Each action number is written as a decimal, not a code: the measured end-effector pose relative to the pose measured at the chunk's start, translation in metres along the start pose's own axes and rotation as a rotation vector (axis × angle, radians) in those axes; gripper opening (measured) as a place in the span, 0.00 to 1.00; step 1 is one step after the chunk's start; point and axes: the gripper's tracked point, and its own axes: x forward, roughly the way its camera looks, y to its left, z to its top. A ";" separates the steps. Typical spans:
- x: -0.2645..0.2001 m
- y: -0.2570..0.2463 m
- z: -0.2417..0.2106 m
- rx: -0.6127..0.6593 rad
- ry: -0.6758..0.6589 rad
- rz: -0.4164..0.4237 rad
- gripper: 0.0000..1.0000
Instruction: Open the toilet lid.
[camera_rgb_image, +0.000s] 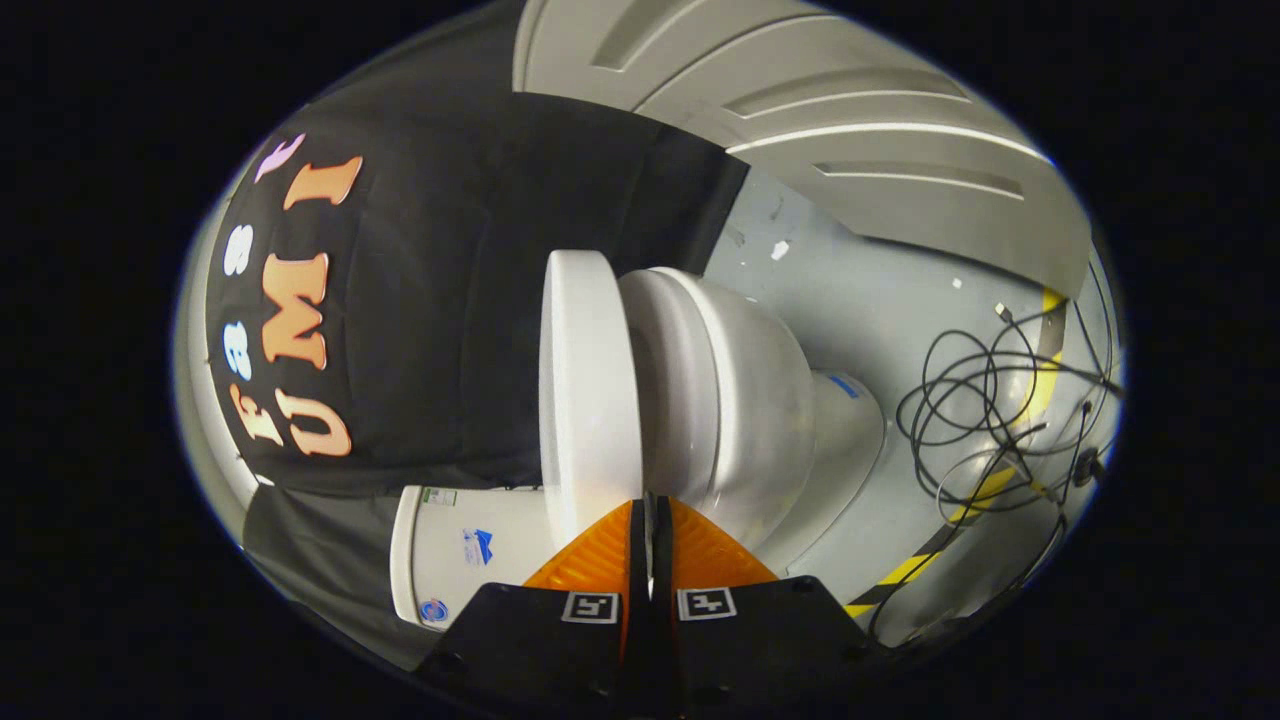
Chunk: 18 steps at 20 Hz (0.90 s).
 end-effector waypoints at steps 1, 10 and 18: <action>-0.002 0.004 0.000 -0.027 -0.005 0.001 0.08; -0.012 0.067 0.014 -0.348 -0.134 -0.017 0.08; -0.023 0.157 -0.004 -0.703 -0.228 -0.053 0.08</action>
